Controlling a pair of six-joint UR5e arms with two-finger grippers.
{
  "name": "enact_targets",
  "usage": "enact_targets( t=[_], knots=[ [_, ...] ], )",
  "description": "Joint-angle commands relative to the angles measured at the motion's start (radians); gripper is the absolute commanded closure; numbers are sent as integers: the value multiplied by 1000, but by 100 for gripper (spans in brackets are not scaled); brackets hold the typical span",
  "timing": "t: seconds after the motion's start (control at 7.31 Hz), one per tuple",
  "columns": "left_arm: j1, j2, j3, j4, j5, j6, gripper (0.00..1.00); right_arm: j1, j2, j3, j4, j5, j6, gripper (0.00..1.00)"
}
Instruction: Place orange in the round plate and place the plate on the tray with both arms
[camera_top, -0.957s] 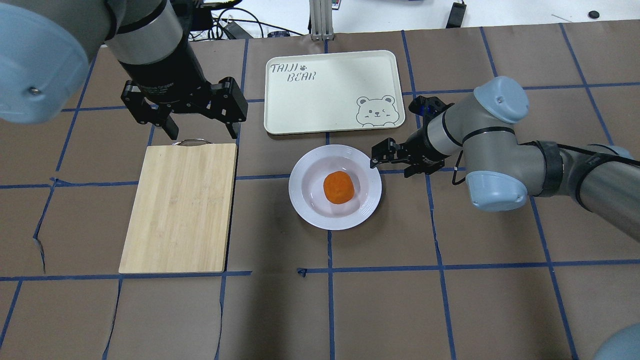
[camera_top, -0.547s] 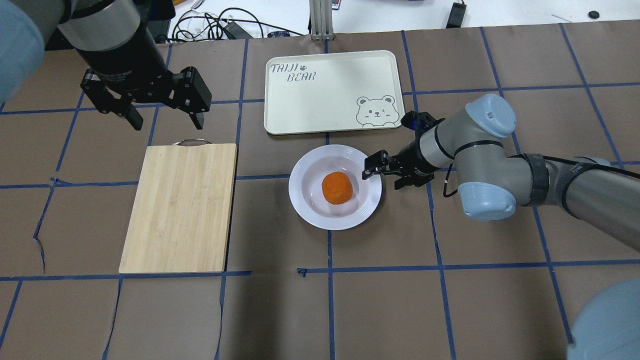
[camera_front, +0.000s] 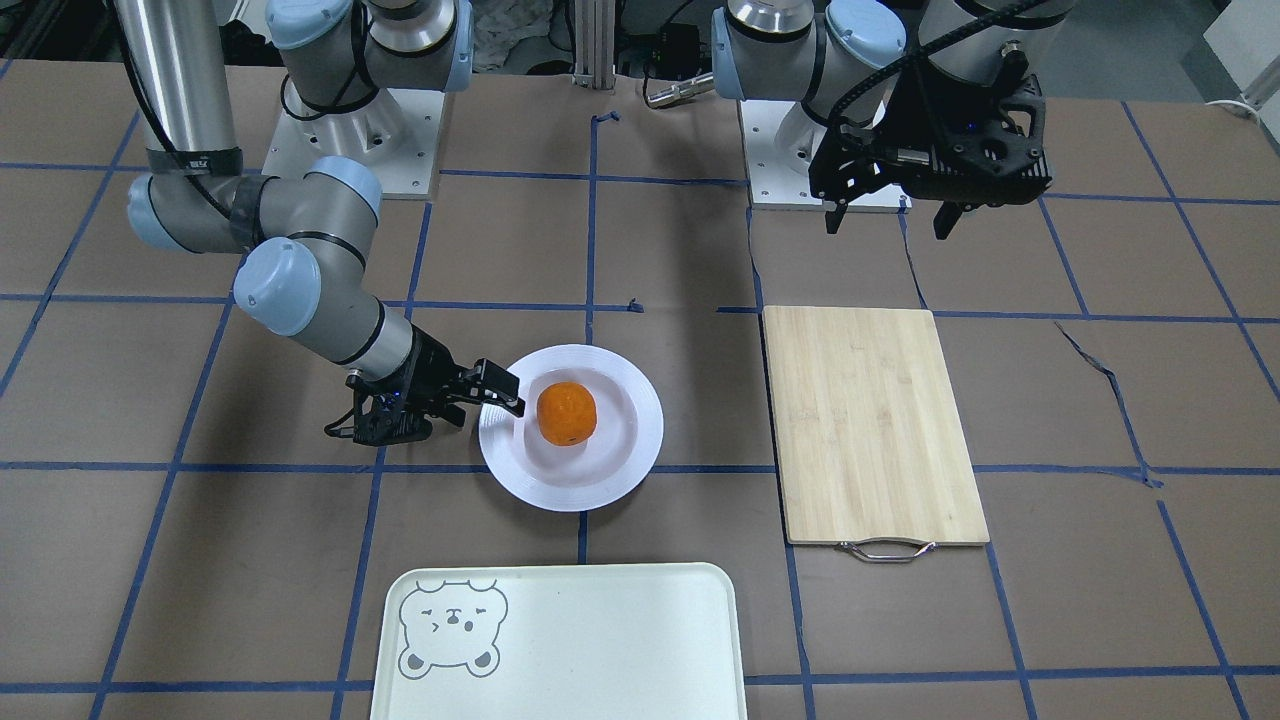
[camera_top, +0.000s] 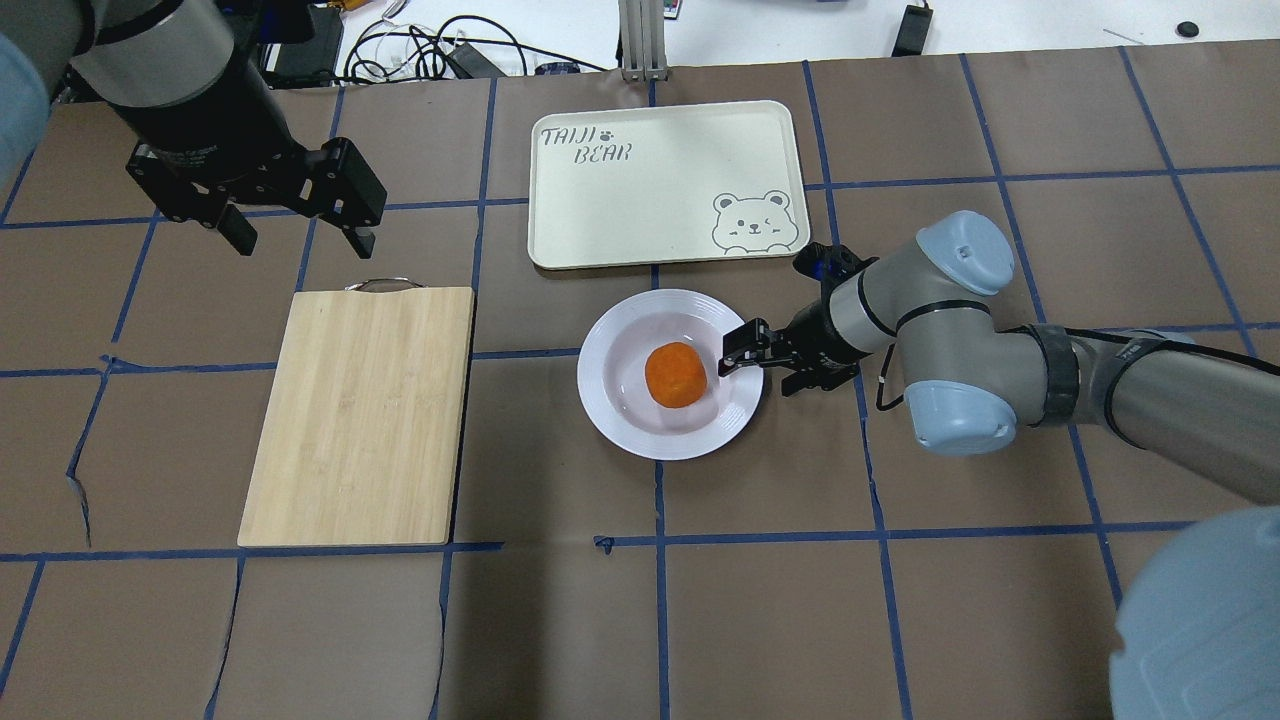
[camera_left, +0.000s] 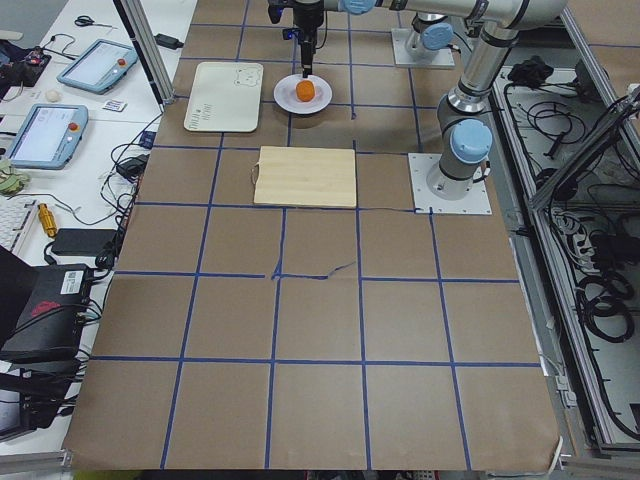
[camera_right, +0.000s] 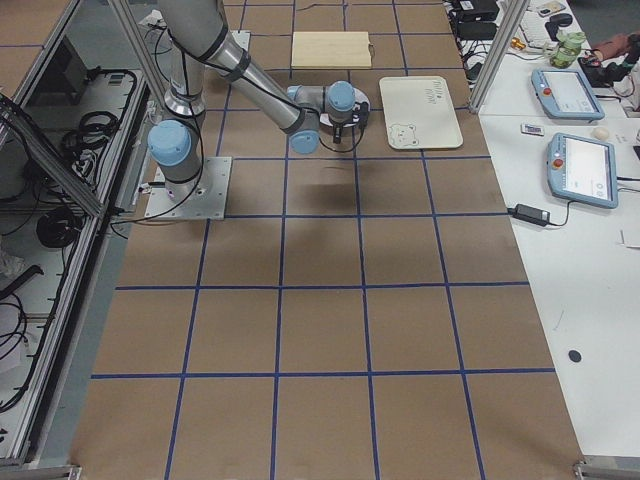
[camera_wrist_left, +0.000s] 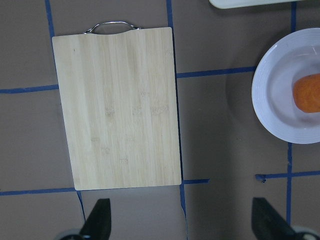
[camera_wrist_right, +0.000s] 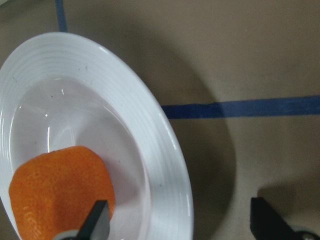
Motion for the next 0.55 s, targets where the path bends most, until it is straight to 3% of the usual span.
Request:
enact_targets(
  t=[0.0,0.27,0.41],
  knots=[
    [2,12,-46,92,-1,-76,0,32,15,-3,-14,1,16,0],
    [2,16,-48,94,-3,-90,0,34,18,-1,-42,-1,33,3],
    [2,16,-48,96,0,-79,0,36,18,-1,-42,-2,32,10]
  ],
)
